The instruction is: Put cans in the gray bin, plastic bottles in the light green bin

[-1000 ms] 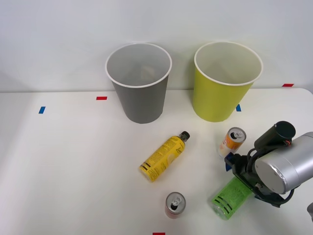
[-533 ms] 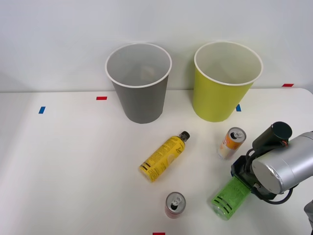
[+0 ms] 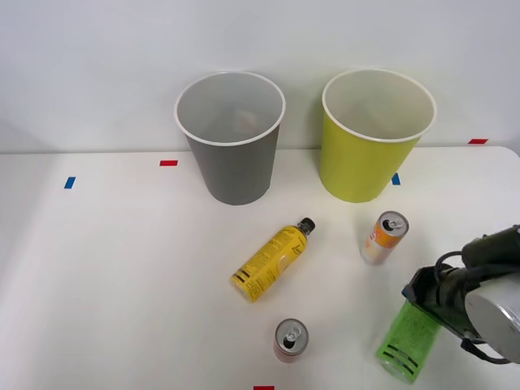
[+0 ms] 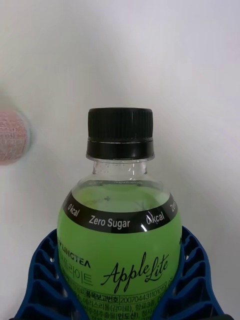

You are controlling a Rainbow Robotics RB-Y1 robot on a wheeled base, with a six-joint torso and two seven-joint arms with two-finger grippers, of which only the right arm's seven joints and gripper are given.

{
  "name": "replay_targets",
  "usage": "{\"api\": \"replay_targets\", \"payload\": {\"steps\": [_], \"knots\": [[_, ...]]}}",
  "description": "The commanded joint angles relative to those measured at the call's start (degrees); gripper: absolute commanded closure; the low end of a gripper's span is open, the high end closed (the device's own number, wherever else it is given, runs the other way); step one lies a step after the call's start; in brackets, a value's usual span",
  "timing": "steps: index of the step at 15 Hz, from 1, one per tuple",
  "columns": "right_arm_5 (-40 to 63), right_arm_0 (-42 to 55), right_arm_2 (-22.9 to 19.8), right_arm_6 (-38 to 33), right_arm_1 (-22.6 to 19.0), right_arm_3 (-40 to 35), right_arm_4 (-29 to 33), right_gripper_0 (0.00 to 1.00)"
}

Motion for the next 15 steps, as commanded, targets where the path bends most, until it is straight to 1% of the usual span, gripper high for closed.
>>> {"api": "replay_targets", "payload": {"steps": [1,3,5,7,10,12,14,15], "knots": [[-0.09,4.17,-3.83,8.35,0.31,-7.19,0.77,1.00],[-1.67,5.76,-6.90,14.42,1.36,-11.05,0.86,1.00],[-6.77,7.43,-9.01,20.57,3.12,-13.69,0.95,1.00],[-12.40,8.48,-10.24,25.05,4.44,-15.36,0.51,1.00],[-14.77,9.10,-14.20,33.40,7.51,-15.95,-0.37,1.00],[-18.11,9.10,-17.80,38.67,9.98,-15.95,-3.53,1.00],[-21.98,9.10,-20.09,43.33,12.09,-15.95,-6.26,1.00],[-24.70,9.10,-20.52,45.79,12.79,-15.95,-7.05,1.00]]}}
